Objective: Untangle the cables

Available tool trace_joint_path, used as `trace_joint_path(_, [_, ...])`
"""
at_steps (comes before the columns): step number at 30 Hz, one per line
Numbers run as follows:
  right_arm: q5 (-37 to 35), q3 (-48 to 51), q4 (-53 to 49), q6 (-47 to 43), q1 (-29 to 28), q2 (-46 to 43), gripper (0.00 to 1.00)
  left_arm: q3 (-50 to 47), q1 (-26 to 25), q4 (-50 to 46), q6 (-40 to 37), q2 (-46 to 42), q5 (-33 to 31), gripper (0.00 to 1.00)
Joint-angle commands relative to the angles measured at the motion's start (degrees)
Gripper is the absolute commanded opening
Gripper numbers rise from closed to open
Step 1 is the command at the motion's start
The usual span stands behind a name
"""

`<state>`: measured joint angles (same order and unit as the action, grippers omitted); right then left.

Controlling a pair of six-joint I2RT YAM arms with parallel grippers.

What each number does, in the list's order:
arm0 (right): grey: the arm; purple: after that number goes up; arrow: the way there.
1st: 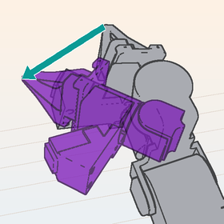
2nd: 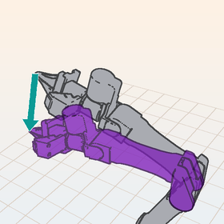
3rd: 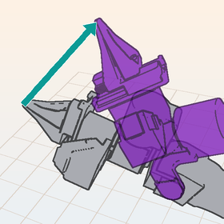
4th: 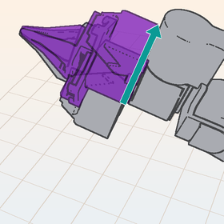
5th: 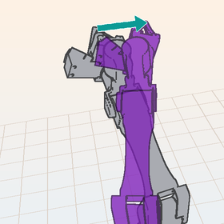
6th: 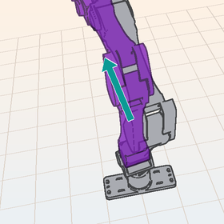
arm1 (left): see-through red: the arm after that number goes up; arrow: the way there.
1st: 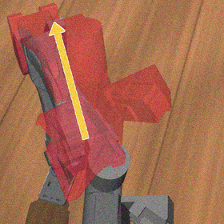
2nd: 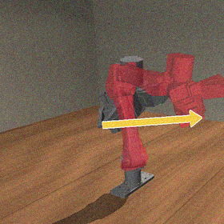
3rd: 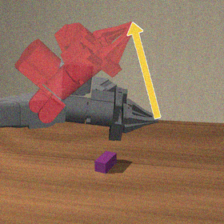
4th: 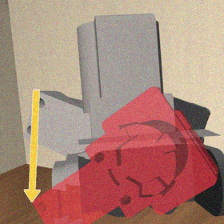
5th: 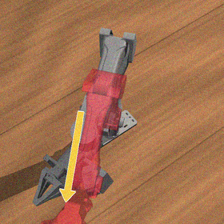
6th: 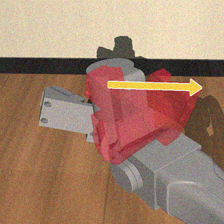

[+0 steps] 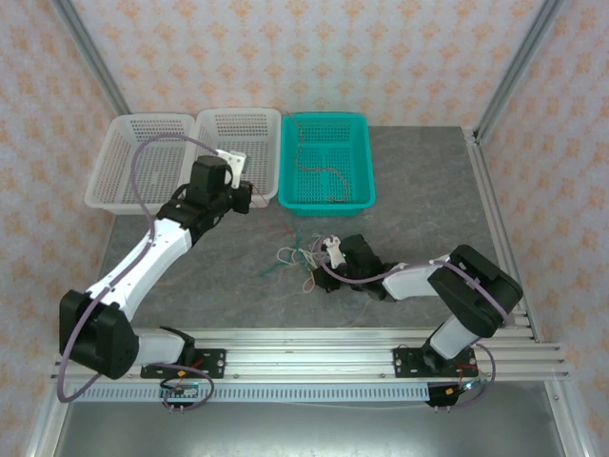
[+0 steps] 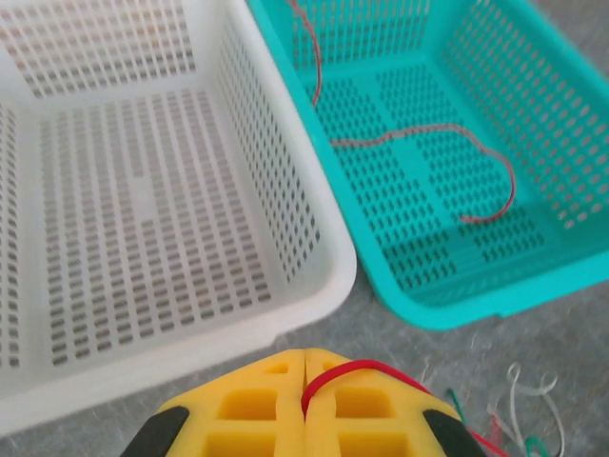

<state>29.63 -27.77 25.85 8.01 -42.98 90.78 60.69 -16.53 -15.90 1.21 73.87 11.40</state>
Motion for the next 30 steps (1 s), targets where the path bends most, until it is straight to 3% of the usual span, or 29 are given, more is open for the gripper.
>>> trace_joint_path(1, [0.9, 1.4, -6.4, 1.1, -0.2, 0.1, 0.15, -1.4, 0.6, 4.3, 1.0, -3.2, -0.7, 0.00])
trace_joint_path(7, [-2.0, 2.1, -8.1, 1.6, -0.2, -0.9, 0.19, 0.1, 3.2, -2.1, 2.0, -5.5, -11.7, 0.00])
trace_joint_path(14, [-3.5, 2.9, -8.4, 1.7, -0.2, -2.5, 0.28, -0.4, 10.3, -3.0, 8.9, -10.5, -10.8, 0.00])
trace_joint_path(22, [-8.1, 3.0, -10.5, 1.5, -0.2, -3.0, 0.33, 2.7, 13.3, -6.8, 11.1, -13.7, -11.7, 0.00])
trace_joint_path(25, [-7.3, 2.8, -10.0, 1.5, -0.2, -3.5, 0.38, 3.8, 13.4, -6.1, 12.7, -15.0, -7.7, 0.00])
trace_joint_path(29, [-6.1, 1.8, -10.7, 2.9, -0.2, -7.1, 0.51, 5.9, 13.1, 0.7, 15.4, -15.6, 8.3, 0.00])
trace_joint_path(30, [-5.7, 1.8, -10.4, 3.6, -0.2, -9.0, 0.59, 7.4, 12.7, 1.9, 16.0, -15.0, 11.3, 0.00])
